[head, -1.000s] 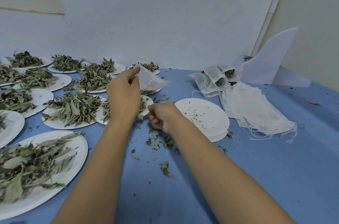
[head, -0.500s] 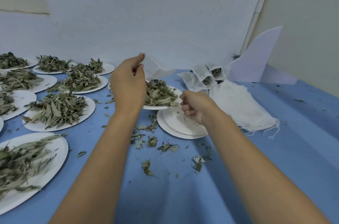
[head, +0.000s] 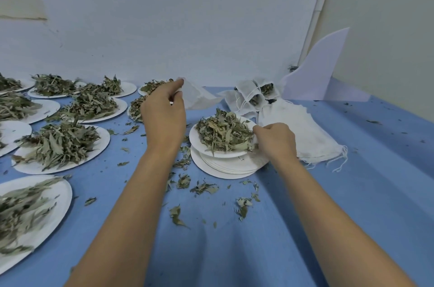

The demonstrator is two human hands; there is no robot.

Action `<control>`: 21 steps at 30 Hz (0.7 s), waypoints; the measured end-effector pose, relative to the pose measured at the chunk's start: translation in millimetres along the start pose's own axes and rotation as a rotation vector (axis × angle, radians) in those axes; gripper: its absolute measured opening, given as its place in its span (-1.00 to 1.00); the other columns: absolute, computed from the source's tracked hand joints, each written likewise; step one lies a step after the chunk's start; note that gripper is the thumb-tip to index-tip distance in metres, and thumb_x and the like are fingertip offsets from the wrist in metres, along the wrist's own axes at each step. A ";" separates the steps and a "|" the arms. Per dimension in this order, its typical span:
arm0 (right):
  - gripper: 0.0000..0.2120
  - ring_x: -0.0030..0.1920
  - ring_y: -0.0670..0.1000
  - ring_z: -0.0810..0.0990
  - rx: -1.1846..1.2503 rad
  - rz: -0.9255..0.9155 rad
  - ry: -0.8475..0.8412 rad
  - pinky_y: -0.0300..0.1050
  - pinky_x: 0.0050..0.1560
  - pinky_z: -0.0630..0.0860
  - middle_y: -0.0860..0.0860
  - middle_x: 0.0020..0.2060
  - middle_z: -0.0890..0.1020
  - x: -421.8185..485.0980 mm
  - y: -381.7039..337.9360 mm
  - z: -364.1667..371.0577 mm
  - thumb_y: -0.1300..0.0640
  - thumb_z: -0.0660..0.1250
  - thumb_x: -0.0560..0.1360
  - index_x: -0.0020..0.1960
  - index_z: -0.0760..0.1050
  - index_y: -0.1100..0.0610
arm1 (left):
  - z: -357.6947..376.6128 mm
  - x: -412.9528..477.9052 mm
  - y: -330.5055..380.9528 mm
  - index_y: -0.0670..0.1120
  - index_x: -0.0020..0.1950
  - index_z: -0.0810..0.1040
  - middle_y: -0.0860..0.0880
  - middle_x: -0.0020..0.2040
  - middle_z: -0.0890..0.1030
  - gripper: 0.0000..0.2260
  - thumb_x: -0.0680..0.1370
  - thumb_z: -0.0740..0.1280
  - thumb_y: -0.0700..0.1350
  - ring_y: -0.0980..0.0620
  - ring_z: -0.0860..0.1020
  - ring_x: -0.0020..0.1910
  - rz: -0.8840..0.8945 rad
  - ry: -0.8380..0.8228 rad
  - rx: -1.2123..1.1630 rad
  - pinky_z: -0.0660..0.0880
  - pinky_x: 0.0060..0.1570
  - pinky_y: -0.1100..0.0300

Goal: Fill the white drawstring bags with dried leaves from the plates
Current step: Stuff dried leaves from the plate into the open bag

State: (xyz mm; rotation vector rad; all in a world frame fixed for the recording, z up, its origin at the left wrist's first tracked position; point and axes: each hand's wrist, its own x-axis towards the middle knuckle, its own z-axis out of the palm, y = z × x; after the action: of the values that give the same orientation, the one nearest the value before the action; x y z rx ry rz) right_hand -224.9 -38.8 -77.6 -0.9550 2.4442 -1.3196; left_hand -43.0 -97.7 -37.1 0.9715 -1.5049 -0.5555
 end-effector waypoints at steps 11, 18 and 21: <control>-0.76 0.19 0.14 0.38 0.098 -0.003 0.058 -0.07 0.07 0.34 0.12 0.11 0.47 -6.9 8.5 10.9 0.13 0.23 0.48 0.09 0.50 0.21 | 0.5 -2.5 -0.4 -0.12 0.29 0.54 -0.08 0.14 0.63 -0.72 0.61 0.21 -0.24 -0.23 0.56 0.06 -0.040 -0.024 0.005 0.51 0.12 -0.01; -0.60 0.19 0.14 0.52 0.245 0.023 -0.074 0.00 0.18 0.47 0.06 0.27 0.47 -12.9 4.3 20.5 0.32 0.16 0.50 0.33 0.37 0.17 | -0.3 -2.4 -1.9 -0.11 0.28 0.55 -0.07 0.12 0.63 -0.72 0.61 0.20 -0.23 -0.23 0.56 0.05 -0.074 -0.019 -0.002 0.51 0.07 0.03; -0.58 0.18 0.11 0.53 0.278 0.028 -0.106 0.11 0.21 0.48 0.04 0.25 0.49 -15.7 2.0 24.5 0.34 0.13 0.49 0.32 0.38 0.15 | -1.4 -3.2 -2.6 -0.11 0.28 0.55 -0.05 0.13 0.62 -0.72 0.61 0.20 -0.23 -0.18 0.57 0.05 -0.079 -0.018 -0.005 0.51 0.09 0.08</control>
State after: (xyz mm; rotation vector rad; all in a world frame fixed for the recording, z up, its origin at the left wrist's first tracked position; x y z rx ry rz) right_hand -202.5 -44.7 -95.3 -0.8908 2.1173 -1.5076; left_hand -41.1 -96.2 -40.7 1.0279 -1.4857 -0.6251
